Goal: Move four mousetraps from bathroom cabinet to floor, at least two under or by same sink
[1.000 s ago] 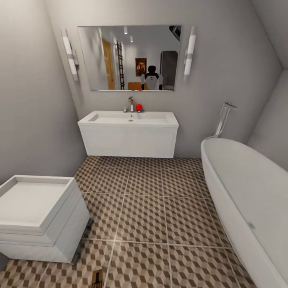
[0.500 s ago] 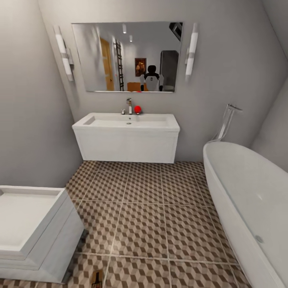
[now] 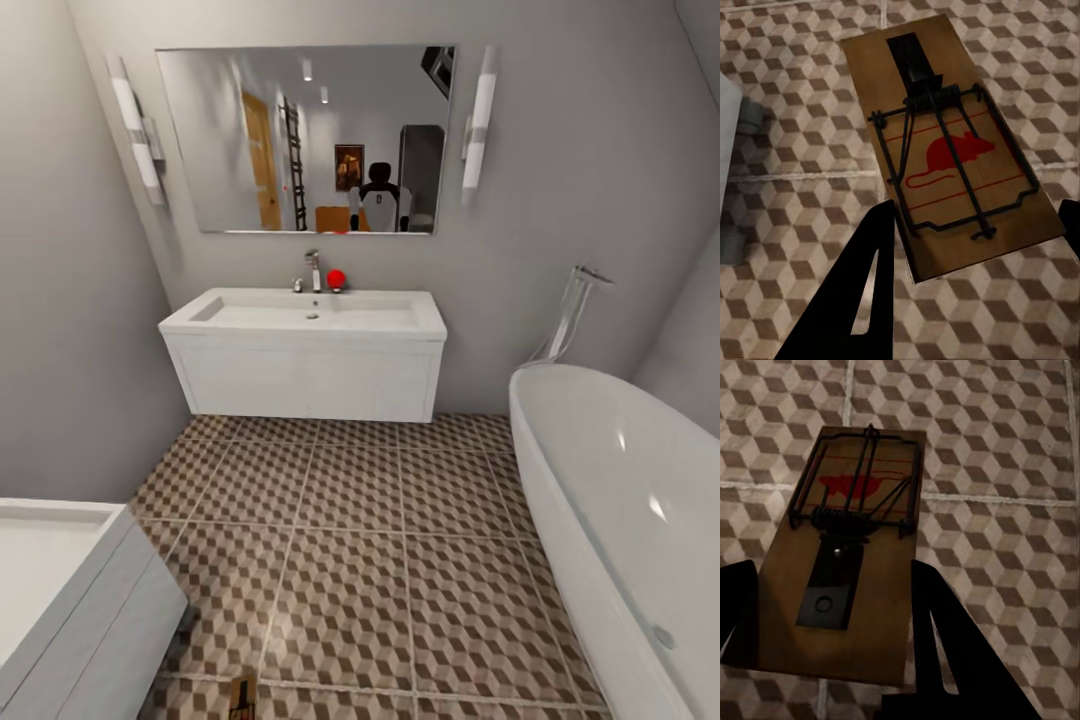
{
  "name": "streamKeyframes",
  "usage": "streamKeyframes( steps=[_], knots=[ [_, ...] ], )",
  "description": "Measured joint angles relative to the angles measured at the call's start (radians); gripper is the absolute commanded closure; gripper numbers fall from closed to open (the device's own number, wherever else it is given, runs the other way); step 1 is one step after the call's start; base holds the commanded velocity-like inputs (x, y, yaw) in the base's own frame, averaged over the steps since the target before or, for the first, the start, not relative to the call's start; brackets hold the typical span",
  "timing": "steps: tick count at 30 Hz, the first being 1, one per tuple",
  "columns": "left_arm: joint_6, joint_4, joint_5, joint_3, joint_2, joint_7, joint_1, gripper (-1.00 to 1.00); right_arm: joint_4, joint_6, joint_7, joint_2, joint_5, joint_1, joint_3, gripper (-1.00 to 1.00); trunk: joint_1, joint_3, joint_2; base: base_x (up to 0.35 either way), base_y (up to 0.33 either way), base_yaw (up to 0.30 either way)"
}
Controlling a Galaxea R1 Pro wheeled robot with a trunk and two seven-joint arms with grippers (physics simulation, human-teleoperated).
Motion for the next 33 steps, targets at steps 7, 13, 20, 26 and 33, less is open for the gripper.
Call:
streamKeyframes(
  steps=[7,13,20,26,33],
  knots=[
    [0.000,0.000,0.000,0.000,0.000,0.000,0.000,1.00,0.000,0.000,0.000,0.000,0.000,0.000,0.000,1.00,0.000,0.000,0.000,0.291,-0.028,0.000],
    [0.000,0.000,0.000,0.000,0.000,-0.001,0.000,1.00,0.000,0.000,0.000,0.000,0.000,0.000,0.000,1.00,0.000,0.000,0.000,0.291,-0.003,0.000],
    [0.000,0.000,0.000,0.000,0.001,-0.001,0.000,1.00,0.000,0.000,0.000,0.000,0.000,0.000,0.000,1.00,0.000,0.000,0.000,0.291,0.000,0.000],
    [0.000,0.000,0.000,0.000,0.001,-0.001,0.000,1.00,0.000,0.000,0.000,0.000,0.000,0.000,0.000,1.00,0.000,0.000,0.000,0.291,0.000,0.000],
    [0.000,0.000,0.000,0.000,0.001,-0.001,0.000,1.00,0.000,0.000,0.000,0.000,0.000,0.000,0.000,1.00,0.000,0.000,0.000,0.291,0.000,0.000]
  ],
)
